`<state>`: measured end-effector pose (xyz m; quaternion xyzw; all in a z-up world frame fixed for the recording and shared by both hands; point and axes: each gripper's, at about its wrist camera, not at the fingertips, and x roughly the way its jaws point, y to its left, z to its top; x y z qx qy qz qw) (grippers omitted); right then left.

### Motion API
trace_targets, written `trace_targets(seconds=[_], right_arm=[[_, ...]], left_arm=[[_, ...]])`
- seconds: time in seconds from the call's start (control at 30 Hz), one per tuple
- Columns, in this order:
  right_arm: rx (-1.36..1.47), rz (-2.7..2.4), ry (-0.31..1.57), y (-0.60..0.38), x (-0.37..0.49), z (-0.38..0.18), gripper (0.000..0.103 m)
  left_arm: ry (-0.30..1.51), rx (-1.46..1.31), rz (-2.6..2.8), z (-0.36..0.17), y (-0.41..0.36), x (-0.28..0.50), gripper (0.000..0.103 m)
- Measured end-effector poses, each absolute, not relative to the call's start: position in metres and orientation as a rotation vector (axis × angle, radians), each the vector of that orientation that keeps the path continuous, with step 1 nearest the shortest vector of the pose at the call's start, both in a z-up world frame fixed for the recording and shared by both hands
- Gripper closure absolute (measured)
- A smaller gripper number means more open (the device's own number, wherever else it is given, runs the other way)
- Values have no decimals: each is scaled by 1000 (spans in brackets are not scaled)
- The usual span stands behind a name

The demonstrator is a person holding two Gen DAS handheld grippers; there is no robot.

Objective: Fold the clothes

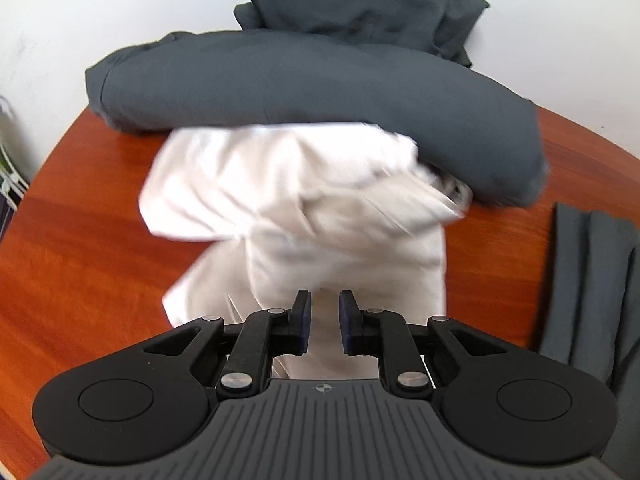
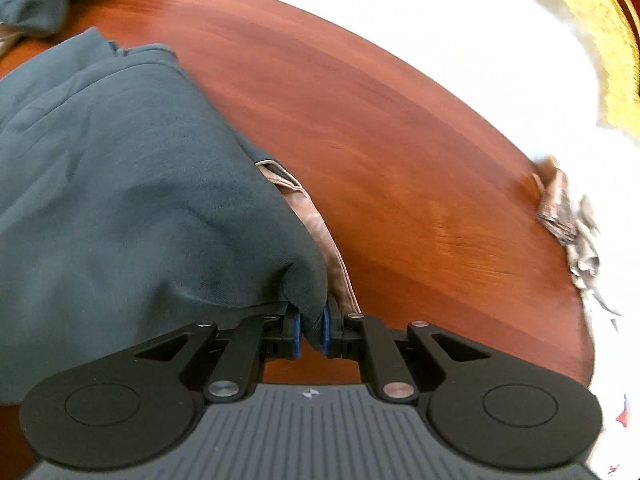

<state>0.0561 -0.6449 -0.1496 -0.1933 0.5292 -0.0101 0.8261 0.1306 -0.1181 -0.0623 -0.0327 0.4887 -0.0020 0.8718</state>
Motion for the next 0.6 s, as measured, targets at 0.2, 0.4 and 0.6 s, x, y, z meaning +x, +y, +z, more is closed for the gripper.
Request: trace_targets(seconds=[0.2,0.4,0.6], right_arm=[[-432,-41,1118,-686,76,-151,91],[-458,12,1121,-694,80,-148,83],[-454,33,1111,-684,59,-131,49]], left_arm=[[1025,-88,-4,-65,-157,86,81],[1046,-74,-84,-64,-202,57,80],[1033,6,-168,-53,-239,38,61]])
